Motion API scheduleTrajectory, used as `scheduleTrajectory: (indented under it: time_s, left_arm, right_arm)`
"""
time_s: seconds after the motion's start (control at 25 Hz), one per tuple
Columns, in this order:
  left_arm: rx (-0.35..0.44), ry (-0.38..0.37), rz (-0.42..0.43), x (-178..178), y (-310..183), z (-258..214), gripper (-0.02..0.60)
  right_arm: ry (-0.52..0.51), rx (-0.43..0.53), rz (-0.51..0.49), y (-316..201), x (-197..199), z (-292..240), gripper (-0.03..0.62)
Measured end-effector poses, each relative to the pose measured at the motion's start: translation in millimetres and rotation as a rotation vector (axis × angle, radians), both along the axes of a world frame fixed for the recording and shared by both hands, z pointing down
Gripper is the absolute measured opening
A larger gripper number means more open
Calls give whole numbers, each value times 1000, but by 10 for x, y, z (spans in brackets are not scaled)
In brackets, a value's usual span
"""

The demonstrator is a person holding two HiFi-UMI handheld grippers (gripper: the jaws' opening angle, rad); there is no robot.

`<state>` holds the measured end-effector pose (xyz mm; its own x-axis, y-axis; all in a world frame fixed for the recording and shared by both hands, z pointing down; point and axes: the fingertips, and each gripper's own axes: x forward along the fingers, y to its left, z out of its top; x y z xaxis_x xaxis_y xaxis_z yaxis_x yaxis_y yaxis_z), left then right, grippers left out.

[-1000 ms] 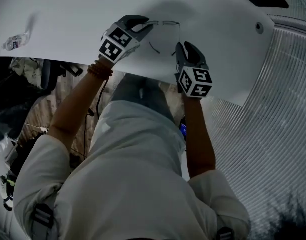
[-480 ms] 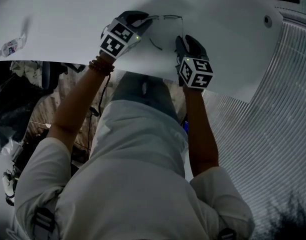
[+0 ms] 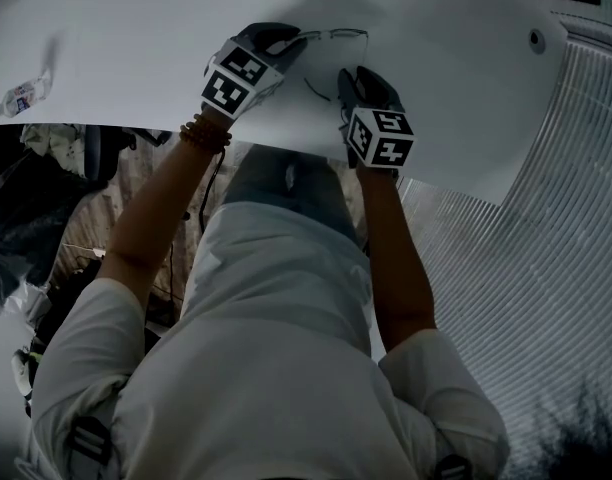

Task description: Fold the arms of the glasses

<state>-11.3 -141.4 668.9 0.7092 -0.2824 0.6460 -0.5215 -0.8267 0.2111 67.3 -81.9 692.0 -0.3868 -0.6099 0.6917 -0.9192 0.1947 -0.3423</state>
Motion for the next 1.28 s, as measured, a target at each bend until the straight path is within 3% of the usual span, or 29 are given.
scheduleTrajectory:
  time_s: [1.28]
  left_arm:
    - [-47,22,91,185,442,9,52]
  right_arm:
    - [-62,17,-16,-150,-305,9,126]
